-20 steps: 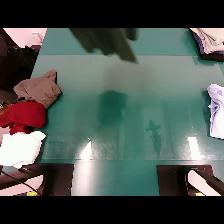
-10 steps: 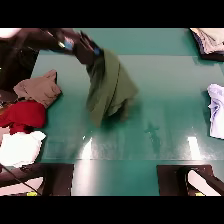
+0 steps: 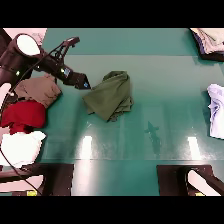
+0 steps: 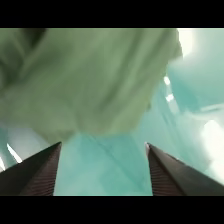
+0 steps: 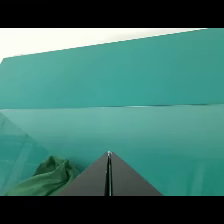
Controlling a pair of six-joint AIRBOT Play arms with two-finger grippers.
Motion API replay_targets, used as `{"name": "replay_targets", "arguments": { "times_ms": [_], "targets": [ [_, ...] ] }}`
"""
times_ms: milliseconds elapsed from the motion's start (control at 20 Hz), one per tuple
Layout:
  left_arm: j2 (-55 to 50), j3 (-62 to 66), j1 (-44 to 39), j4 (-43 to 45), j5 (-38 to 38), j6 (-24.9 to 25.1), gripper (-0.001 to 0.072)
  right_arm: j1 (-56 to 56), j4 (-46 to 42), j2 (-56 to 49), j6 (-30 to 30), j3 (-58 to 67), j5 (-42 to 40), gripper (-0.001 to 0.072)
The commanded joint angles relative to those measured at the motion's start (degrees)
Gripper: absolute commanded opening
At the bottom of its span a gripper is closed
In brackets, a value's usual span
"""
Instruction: Fold the shirts.
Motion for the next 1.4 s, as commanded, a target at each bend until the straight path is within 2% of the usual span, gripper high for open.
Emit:
{"name": "replay_targets", "arguments": {
  "times_ms": [0,200,300,350,600,800,850,950,1000,1100,1250,1350],
  "targets": [
    [4.17,-12.79,-1.62,-0.42,2.16,-2.99,0.0604,0.00,-0.59,-0.04,-0.66,0.02,0.02,0.0018],
    [5.95,-30.40,-6.21,-10.21,13.31,-2.84,0.0604,0.00,-2.84,-0.04,-0.63,0.00,0.57,0.0018],
    [5.95,-36.76,-7.50,-16.87,21.55,-2.75,0.0609,0.00,-2.80,-0.04,-0.63,0.00,0.59,0.0018],
    [5.95,-38.84,-7.98,-19.08,25.09,-2.78,0.0634,0.00,-2.80,-0.04,-0.63,0.00,0.57,0.0018],
    [5.33,-42.34,-11.74,-27.04,38.07,0.55,0.0633,0.00,-2.78,-0.04,-0.63,0.02,0.70,0.0018],
    [3.54,-42.25,-15.21,-30.71,45.33,0.63,0.0630,0.00,-2.80,-0.04,-0.63,0.00,2.08,0.0018],
    [3.56,-41.92,-15.17,-30.71,45.55,0.57,0.0585,0.00,-2.80,-0.04,-0.63,0.00,2.29,0.0018],
    [3.98,-40.35,-14.97,-30.69,45.05,0.63,0.0215,0.00,-2.86,-0.04,-0.63,0.02,2.64,0.0018],
    [4.11,-39.15,-14.97,-30.58,43.82,0.68,0.0052,0.00,-2.82,-0.02,-0.63,0.02,2.69,0.0018],
    [4.11,-35.06,-14.67,-28.70,38.77,0.74,0.0025,0.00,-2.84,-0.02,-0.63,0.02,2.91,0.0018],
    [4.26,-23.19,-11.30,-27.19,23.47,3.87,0.0025,0.00,-2.86,-0.04,-0.63,0.00,3.85,0.0018],
    [6.62,-14.67,-7.82,-26.93,17.14,5.29,0.0025,0.00,-2.86,-0.04,-0.63,-0.15,6.27,0.0018]
  ]
}}
